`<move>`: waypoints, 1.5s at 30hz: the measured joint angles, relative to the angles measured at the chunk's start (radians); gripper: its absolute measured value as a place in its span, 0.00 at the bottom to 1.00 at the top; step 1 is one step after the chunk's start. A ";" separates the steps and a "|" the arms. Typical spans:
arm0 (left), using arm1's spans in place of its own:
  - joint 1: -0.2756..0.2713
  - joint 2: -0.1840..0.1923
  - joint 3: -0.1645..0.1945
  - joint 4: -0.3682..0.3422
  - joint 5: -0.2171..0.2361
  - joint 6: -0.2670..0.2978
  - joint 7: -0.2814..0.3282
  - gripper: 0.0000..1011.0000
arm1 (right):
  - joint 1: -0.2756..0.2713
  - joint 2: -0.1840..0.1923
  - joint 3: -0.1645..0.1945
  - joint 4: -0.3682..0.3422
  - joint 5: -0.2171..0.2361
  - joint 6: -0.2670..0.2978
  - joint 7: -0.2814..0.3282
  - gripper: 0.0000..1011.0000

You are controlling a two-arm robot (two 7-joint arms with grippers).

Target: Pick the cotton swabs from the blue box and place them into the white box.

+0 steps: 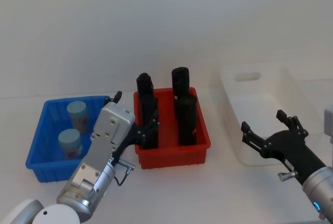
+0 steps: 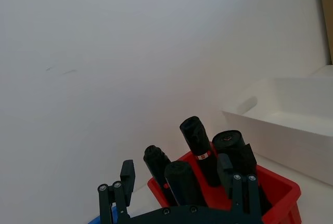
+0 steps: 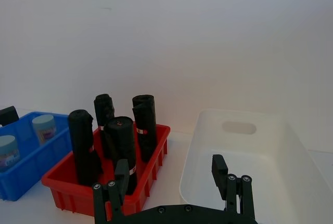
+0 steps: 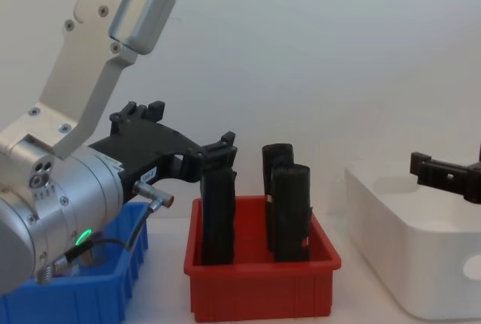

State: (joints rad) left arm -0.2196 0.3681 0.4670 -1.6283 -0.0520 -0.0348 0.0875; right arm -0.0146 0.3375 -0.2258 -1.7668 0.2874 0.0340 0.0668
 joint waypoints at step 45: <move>-0.005 0.021 -0.070 0.027 -0.111 0.085 0.029 0.99 | 0.000 0.000 0.000 0.000 0.000 0.000 0.000 0.99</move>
State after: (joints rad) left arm -0.2246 0.3891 0.3974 -1.6014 -0.1630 0.0500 0.1163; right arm -0.0147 0.3375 -0.2258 -1.7668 0.2874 0.0341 0.0668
